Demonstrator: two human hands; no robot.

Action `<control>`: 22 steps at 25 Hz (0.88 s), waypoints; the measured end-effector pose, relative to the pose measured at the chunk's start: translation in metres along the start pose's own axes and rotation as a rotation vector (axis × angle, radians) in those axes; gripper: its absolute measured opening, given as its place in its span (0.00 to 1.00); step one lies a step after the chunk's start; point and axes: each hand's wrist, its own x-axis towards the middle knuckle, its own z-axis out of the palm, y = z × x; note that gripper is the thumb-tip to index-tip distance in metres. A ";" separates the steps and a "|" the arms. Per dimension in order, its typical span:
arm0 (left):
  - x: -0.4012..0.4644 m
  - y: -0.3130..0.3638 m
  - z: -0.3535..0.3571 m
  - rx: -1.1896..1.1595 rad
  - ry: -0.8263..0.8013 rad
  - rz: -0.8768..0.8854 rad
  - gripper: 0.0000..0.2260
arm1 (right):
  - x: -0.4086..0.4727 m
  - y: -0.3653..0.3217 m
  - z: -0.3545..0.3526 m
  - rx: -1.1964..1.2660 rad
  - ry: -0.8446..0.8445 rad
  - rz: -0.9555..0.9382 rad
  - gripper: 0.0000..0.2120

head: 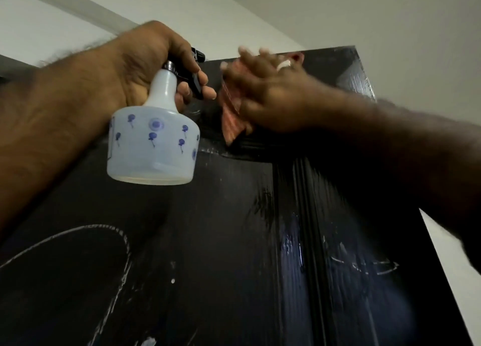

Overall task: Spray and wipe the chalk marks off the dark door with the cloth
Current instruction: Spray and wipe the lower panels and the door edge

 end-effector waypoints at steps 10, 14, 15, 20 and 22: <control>-0.011 0.007 -0.038 0.021 -0.015 -0.066 0.05 | 0.011 0.013 -0.006 0.085 0.084 0.563 0.36; -0.027 0.004 -0.075 0.061 0.000 -0.108 0.04 | -0.024 -0.047 0.013 0.035 0.041 -0.039 0.35; -0.032 0.001 -0.084 0.083 0.020 -0.120 0.04 | -0.025 -0.041 0.010 0.036 0.083 -0.050 0.35; -0.053 -0.013 -0.134 0.120 0.143 -0.190 0.05 | 0.054 -0.046 -0.010 0.103 0.130 0.575 0.35; -0.056 -0.017 -0.148 0.131 0.152 -0.212 0.06 | 0.078 -0.104 0.004 0.073 0.117 0.361 0.35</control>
